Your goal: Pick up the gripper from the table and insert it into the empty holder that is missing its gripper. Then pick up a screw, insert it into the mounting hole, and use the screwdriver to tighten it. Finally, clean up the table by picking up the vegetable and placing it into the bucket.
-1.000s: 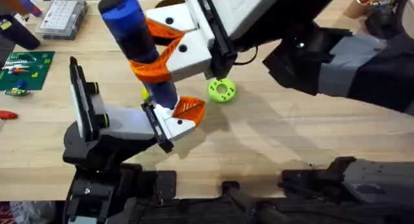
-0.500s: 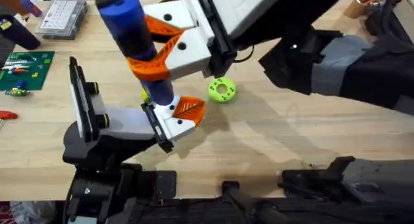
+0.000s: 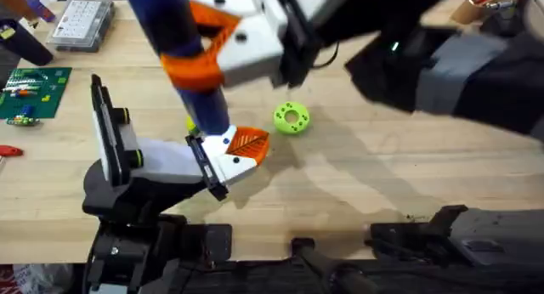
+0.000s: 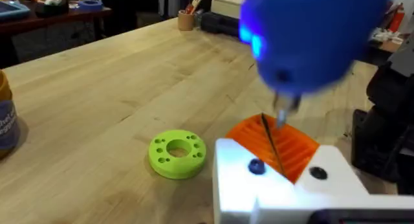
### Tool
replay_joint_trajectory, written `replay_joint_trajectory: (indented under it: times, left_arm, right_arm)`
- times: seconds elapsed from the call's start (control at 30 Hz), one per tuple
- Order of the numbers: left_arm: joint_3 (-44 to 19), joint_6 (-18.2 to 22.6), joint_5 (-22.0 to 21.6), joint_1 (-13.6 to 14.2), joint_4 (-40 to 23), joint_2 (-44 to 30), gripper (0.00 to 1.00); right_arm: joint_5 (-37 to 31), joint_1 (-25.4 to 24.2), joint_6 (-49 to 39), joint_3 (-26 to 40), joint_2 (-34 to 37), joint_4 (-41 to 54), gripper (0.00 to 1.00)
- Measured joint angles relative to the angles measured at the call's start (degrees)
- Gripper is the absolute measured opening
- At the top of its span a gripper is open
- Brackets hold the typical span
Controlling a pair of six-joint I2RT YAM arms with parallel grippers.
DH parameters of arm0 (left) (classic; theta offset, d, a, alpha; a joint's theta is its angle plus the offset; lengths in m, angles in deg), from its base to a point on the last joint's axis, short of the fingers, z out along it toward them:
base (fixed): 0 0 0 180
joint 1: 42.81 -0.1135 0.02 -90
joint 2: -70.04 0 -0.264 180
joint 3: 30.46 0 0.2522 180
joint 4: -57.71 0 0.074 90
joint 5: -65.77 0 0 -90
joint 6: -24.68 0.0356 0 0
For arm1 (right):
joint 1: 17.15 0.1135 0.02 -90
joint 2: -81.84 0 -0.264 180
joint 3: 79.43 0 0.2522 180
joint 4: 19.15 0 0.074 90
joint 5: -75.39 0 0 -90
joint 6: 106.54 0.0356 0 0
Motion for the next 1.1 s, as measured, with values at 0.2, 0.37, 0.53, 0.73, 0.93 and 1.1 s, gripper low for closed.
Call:
replay_joint_trajectory:
  times: [0.2, 0.37, 0.53, 0.73, 0.93, 1.1]
  left_arm:
    - [0.0, 0.0, 0.0, 0.0, 0.0, 0.0, 0.004]
    - [0.0, 0.1, 0.0, 0.0, 0.0, 0.0, 0.004]
    - [0.0, 0.0, 0.0, 0.0, 0.0, 0.0, 0.004]
    - [0.0, 0.5, -0.1, 0.0, 0.0, 0.0, 0.004]
    - [0.0, 2.1, -0.2, 0.0, 0.0, 0.0, 0.004]
    - [0.0, 2.6, -0.6, 0.0, 0.1, 0.0, 0.004]
  right_arm:
    - [1.5, -5.4, -2.0, 11.2, 0.0, 23.9, 0.018]
    - [-4.0, -12.0, -14.1, 24.4, 0.2, 61.0, 0.016]
    - [-16.4, -15.2, -24.2, 30.0, 0.2, 77.2, 0.015]
    - [-32.8, -17.0, -31.1, 30.9, 0.2, 85.7, 0.015]
    - [-48.2, -17.4, -40.0, 31.1, 2.6, 90.1, 0.015]
    - [-60.6, -17.5, -46.4, 31.2, 8.8, 93.6, 0.015]
